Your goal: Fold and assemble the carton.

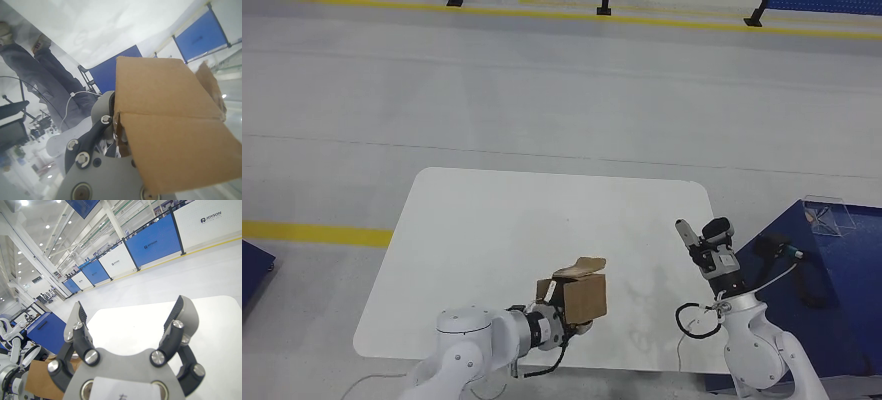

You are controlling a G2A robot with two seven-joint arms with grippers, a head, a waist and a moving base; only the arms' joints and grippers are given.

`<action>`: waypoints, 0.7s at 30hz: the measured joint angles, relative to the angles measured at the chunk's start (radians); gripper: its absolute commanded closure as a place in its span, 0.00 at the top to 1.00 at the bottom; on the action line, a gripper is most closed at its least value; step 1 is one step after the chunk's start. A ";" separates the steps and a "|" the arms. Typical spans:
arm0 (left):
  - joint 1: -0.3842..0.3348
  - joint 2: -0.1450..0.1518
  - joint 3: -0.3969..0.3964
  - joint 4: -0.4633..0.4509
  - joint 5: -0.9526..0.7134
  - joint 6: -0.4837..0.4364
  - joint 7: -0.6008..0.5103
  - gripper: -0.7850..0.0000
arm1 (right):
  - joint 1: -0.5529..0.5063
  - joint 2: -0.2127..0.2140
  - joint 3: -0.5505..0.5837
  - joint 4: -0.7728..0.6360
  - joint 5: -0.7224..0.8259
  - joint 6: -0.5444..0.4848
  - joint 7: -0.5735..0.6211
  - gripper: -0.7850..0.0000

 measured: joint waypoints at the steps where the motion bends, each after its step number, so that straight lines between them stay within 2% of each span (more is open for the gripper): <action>1: -0.015 -0.008 0.013 0.011 -0.072 -0.039 0.105 0.00 | 0.000 0.000 0.000 0.000 0.000 0.000 0.000 1.00; 4: -0.051 -0.028 0.055 0.055 -0.237 -0.149 0.326 0.00 | 0.000 0.000 0.000 0.000 0.000 0.000 0.000 1.00; 6: -0.075 -0.040 0.078 0.071 -0.307 -0.236 0.434 0.00 | 0.000 0.000 0.000 0.000 0.000 0.000 0.000 1.00; 10: -0.123 -0.063 0.134 0.101 -0.320 -0.437 0.622 0.00 | 0.000 0.000 0.000 0.000 0.000 0.000 0.000 1.00; 16: -0.196 -0.095 0.227 0.206 -0.221 -0.596 0.678 0.00 | 0.000 0.000 0.000 0.000 0.000 0.000 0.000 1.00; 21: -0.258 -0.129 0.303 0.331 -0.225 -0.622 0.668 0.00 | 0.000 0.000 0.000 0.000 0.000 0.000 0.000 1.00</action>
